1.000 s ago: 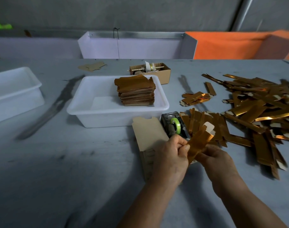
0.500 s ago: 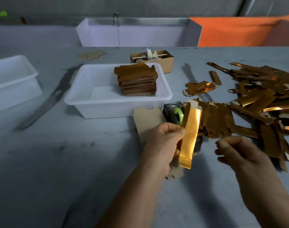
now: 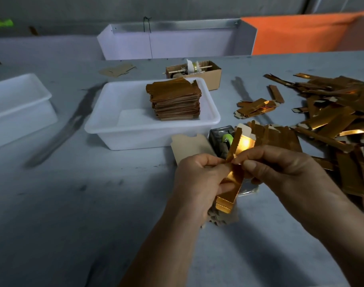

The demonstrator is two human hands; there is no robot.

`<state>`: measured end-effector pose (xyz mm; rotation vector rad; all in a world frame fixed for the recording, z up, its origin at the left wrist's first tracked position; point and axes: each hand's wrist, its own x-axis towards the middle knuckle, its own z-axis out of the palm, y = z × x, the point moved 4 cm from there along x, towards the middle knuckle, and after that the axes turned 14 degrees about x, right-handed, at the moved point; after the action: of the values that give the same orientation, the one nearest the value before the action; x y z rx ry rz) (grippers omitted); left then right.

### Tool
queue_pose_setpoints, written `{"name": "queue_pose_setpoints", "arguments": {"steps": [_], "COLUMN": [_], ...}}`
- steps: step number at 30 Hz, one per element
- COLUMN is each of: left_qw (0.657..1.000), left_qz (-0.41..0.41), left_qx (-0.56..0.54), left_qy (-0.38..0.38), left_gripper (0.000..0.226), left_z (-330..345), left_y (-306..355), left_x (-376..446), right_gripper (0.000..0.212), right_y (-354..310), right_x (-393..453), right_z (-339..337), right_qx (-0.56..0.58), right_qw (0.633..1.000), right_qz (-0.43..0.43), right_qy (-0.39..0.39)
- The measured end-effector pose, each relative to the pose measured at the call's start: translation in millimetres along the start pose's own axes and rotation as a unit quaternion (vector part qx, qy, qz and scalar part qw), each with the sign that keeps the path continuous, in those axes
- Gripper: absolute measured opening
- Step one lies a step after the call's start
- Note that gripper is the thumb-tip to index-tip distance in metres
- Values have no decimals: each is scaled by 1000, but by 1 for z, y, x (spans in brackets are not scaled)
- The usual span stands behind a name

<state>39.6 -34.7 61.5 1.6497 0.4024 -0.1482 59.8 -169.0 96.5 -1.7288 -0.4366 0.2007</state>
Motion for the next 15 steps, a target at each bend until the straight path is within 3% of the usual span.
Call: {"name": "queue_pose_setpoints", "arguments": {"steps": [8,15], "left_qw": [1000,996], "left_qz": [14,-12], "left_qx": [5,-21], "left_qy": [-11,-87], "left_gripper": [7,12], "left_z": [0,0], "left_y": [2,1], "left_x": [-1,-1], "right_gripper": [45,37], "right_y": [4,9], "right_x": [8,11], "right_z": [1,-2], "right_qx": [-136,-146], "right_qw": [990,989], "right_qz": [-29,-3], "right_qy": [6,31]}}
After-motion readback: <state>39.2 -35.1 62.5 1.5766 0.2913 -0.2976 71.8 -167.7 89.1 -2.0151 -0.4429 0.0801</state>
